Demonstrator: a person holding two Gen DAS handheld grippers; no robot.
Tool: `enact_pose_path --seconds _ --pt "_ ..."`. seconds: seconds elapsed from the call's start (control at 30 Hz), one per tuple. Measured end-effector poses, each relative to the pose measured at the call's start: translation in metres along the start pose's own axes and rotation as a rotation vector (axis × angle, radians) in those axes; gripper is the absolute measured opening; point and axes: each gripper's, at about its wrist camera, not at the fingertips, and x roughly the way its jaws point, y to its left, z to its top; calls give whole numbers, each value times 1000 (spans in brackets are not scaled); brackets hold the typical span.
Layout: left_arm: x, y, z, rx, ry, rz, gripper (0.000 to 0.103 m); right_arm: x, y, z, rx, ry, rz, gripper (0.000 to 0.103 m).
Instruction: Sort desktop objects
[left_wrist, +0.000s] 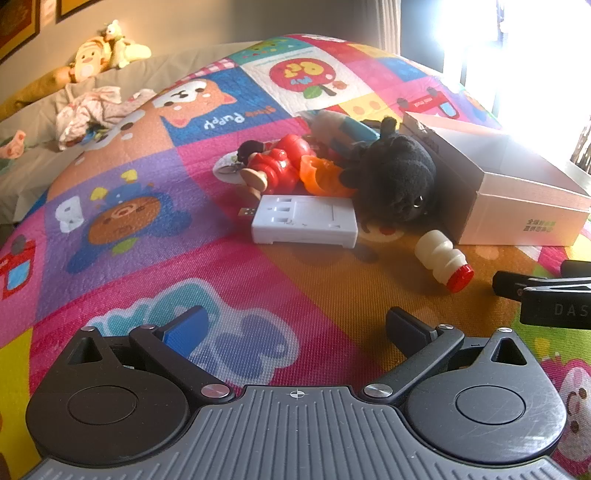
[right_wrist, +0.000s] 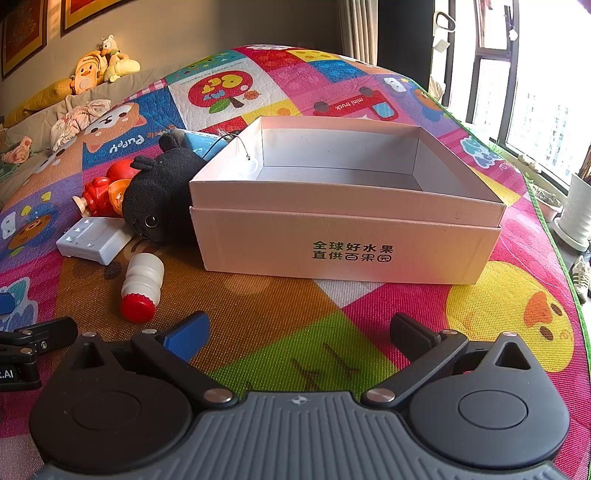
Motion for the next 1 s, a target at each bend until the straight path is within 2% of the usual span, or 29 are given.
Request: enact_pose_path --seconds 0.5,0.8,1.0 --pt "-1 2 -1 -3 2 2 103 0 0 0 0 0 0 103" --pt "0 4 2 7 30 -6 103 0 -1 1 3 2 3 103" --pt "-3 8 4 -4 6 -12 103 -5 -5 3 -29 63 40 103"
